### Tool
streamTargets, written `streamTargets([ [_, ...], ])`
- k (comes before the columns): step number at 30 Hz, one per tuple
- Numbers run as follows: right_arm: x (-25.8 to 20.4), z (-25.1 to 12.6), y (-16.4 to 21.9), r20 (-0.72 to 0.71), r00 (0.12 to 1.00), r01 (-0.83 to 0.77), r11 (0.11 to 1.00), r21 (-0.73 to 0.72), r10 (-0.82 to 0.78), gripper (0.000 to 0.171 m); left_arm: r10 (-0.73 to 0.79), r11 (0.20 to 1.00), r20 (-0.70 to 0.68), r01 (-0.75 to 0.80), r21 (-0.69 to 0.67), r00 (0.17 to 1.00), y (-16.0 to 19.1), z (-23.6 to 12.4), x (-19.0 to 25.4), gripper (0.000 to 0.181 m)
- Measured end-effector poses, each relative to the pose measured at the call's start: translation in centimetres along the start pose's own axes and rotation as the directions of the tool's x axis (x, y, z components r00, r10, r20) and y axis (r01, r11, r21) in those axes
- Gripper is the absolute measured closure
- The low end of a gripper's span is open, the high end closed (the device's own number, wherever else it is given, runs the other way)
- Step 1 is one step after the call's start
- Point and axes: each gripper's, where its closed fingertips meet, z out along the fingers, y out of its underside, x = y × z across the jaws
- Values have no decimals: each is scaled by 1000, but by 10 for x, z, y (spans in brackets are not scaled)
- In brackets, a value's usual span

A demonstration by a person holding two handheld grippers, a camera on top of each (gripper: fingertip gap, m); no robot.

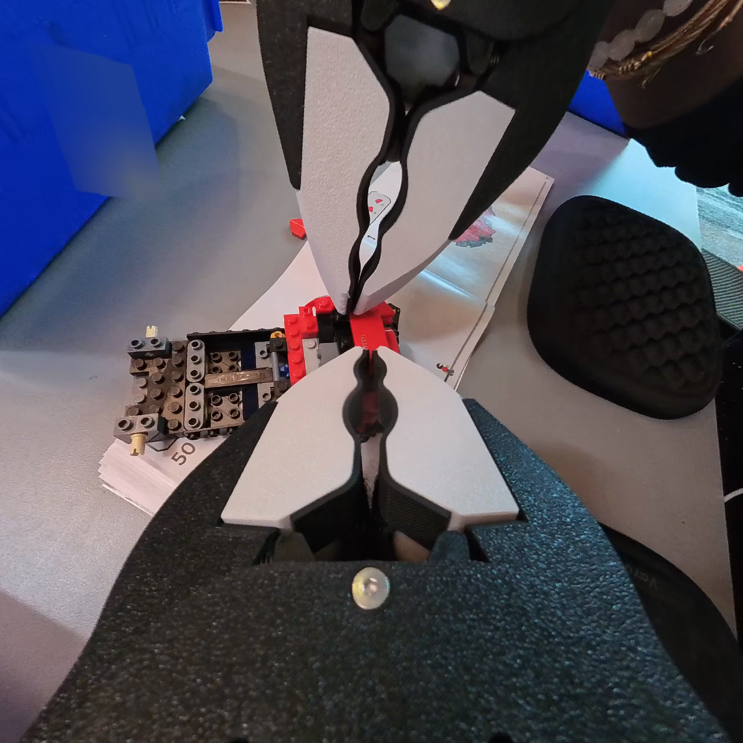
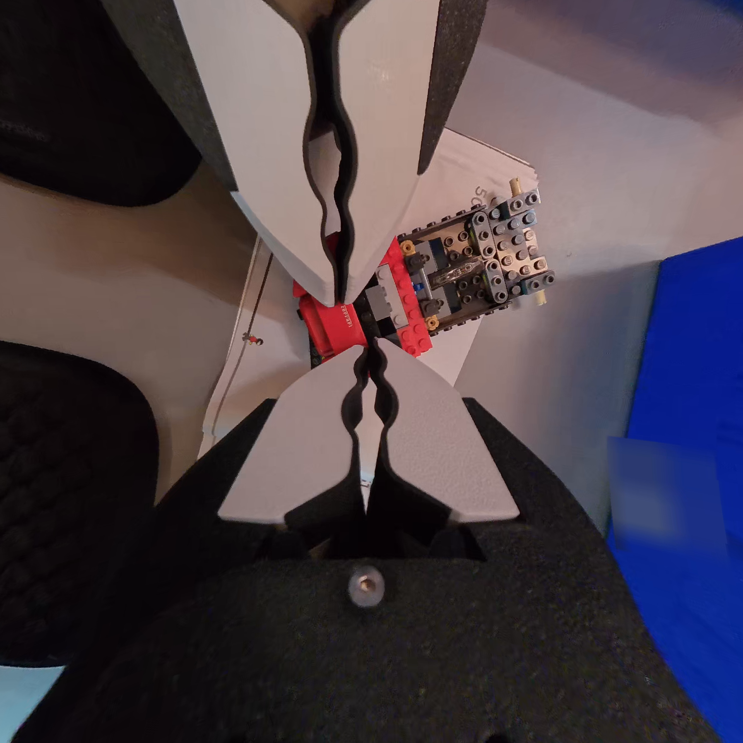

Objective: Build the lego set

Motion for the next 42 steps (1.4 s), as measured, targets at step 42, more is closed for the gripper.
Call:
streamTargets([
  [42, -9, -11, 21, 68, 989, -130, 991, -30, 132, 171, 211, 973, -19, -212, -87, 977, -11, 19, 16, 181],
])
